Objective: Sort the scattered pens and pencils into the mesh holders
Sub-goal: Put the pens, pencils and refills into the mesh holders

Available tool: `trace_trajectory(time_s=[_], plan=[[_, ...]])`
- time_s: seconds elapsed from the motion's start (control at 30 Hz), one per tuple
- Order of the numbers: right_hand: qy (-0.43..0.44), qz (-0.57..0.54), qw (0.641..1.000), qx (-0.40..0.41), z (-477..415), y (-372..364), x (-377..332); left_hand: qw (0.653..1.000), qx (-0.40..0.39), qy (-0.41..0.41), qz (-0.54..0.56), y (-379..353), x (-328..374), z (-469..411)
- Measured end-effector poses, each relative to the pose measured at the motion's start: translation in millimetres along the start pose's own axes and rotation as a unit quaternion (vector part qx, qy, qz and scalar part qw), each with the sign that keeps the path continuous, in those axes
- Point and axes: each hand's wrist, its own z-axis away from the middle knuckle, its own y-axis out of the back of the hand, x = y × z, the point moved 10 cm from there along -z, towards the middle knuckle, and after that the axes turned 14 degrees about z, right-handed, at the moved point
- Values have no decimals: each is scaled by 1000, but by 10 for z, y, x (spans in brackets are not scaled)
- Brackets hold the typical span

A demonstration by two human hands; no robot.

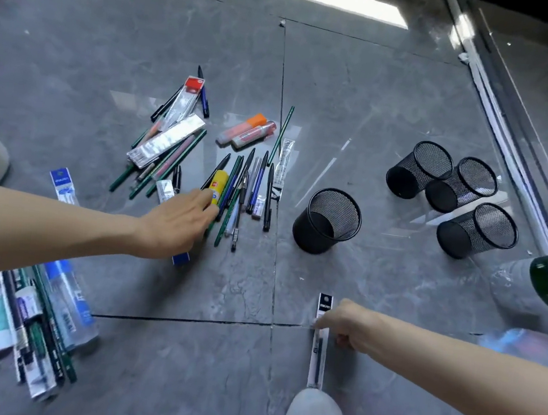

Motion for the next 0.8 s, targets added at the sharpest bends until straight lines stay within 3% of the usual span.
trace_trajectory(time_s=[0.13, 0.23, 0.33, 0.4, 0.5, 0.57, 0.6, 0.67, 0.73, 0.8], plan=[[29, -52, 998, 33, -43, 172, -92, 997, -30, 2, -68, -116, -191, 189], [112, -129, 985, 35, 5, 281, -381, 991, -65, -17, -116, -225, -270, 294], [181, -199, 963, -20, 157, 242, -743, 980, -86, -94, -154, -270, -165, 364], [204, -245, 946, -64, 252, 155, -925, 968, -46, -172, -175, -171, 3, 411], [229, -293, 926, -72, 361, 104, -1132, 977, 67, -188, -75, 129, 142, 411], [221, -348, 907, -80, 395, 67, -1208, 985, 111, -83, 100, 329, 111, 324], [222, -368, 899, -84, 409, 68, -1252, 970, 119, 0, 212, 365, 31, 259], [235, -401, 880, -101, 464, 89, -1375, 886, 80, 130, 438, 249, -22, 183], [240, -414, 869, -125, 503, 103, -1469, 775, 45, 163, 609, 179, 111, 115], [250, -401, 869, -147, 548, 98, -1572, 699, 16, 160, 697, 171, 262, 63]])
